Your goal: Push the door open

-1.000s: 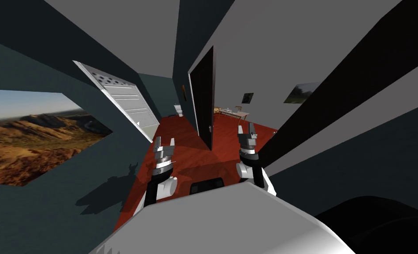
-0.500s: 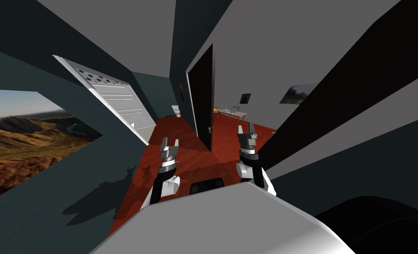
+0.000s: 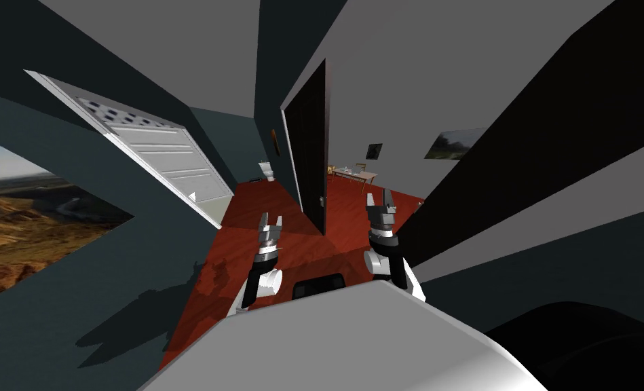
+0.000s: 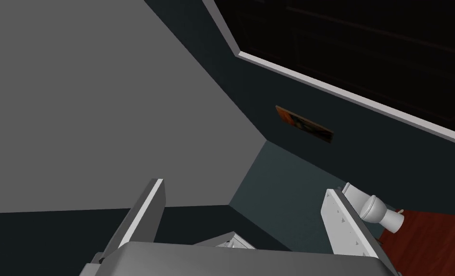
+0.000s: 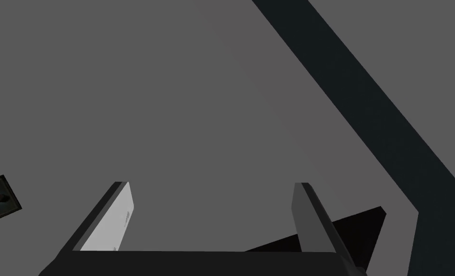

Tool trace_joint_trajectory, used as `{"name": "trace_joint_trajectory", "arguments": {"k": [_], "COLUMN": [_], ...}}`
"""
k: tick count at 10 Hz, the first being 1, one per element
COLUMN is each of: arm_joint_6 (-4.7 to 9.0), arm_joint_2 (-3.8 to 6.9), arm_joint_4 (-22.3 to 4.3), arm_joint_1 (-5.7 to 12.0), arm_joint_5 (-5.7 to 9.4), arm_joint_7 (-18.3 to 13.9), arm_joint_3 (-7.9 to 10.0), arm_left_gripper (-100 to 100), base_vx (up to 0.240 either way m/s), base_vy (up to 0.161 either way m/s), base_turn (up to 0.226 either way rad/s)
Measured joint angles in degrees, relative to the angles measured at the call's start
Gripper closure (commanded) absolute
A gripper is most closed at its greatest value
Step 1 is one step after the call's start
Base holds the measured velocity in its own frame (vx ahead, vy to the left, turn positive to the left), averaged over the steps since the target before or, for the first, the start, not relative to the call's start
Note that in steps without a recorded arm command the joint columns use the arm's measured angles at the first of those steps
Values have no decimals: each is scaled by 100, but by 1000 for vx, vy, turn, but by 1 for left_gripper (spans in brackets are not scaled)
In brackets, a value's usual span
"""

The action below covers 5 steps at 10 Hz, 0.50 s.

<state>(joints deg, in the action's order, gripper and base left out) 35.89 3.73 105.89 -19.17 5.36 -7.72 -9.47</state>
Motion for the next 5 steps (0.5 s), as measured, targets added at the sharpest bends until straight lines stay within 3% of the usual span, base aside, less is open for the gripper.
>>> {"name": "trace_joint_trajectory", "arguments": {"k": [5], "arm_joint_6": [100], "arm_joint_2": [80], "arm_joint_4": [-673], "arm_joint_1": [299], "arm_joint_5": [-18], "arm_joint_7": [-7], "arm_joint_3": [-214], "arm_left_gripper": [-100], "base_vx": [86], "base_vy": [41], "base_turn": [-91]}}
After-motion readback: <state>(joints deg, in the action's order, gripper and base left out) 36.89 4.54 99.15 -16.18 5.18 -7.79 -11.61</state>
